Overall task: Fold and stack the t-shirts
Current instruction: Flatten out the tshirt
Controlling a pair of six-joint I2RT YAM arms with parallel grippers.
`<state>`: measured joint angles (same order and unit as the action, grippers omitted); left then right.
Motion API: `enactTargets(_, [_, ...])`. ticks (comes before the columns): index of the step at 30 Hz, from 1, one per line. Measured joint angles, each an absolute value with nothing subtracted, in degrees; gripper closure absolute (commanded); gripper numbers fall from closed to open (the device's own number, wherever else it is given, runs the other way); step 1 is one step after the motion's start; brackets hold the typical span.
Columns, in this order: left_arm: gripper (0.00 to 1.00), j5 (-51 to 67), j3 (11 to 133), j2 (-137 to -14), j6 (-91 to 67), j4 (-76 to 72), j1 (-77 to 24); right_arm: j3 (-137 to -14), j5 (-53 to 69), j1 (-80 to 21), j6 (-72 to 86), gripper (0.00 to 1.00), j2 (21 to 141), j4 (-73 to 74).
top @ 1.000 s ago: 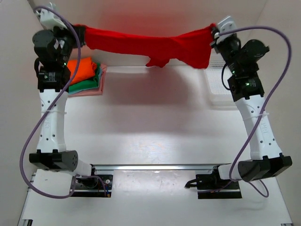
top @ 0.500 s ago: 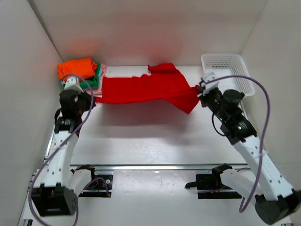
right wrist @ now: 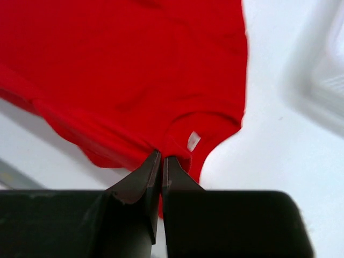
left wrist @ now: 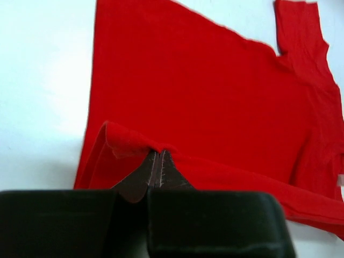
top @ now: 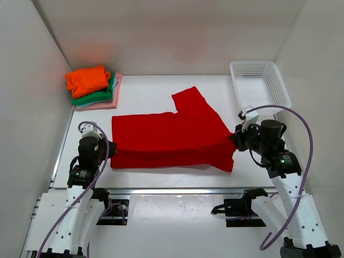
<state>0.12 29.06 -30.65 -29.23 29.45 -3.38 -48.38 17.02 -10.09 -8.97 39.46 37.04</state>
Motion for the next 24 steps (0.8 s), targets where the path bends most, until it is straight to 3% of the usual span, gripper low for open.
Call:
enactTargets(7, [1.00,-4.38,28.16,-22.94,-34.92,33.71,-7.66,-46.15,23.94,-9.63,-8.80,1.00,37.80,41.17])
enactTargets(15, [1.00,-6.24,30.06,-24.75,-36.71,37.26,-7.64,-45.56,26.65,-10.92,-7.03,1.00,38.20,40.66])
enactTargets(18, [1.00,-5.41,30.92,-31.27,-35.94,34.92,-5.91,-45.36,29.41,-7.09,-7.14,1.00,41.52,37.26])
enactTargets(21, [1.00,-3.18,35.29,-44.58,-34.13,31.59,-2.63,-48.18,29.93,-4.82,-7.79,1.00,52.45,32.21])
enactTargets(24, [1.00,-1.69,52.56,-64.47,-31.16,31.94,-1.52,-59.88,30.79,-2.85,-8.75,1.00,68.16,29.12])
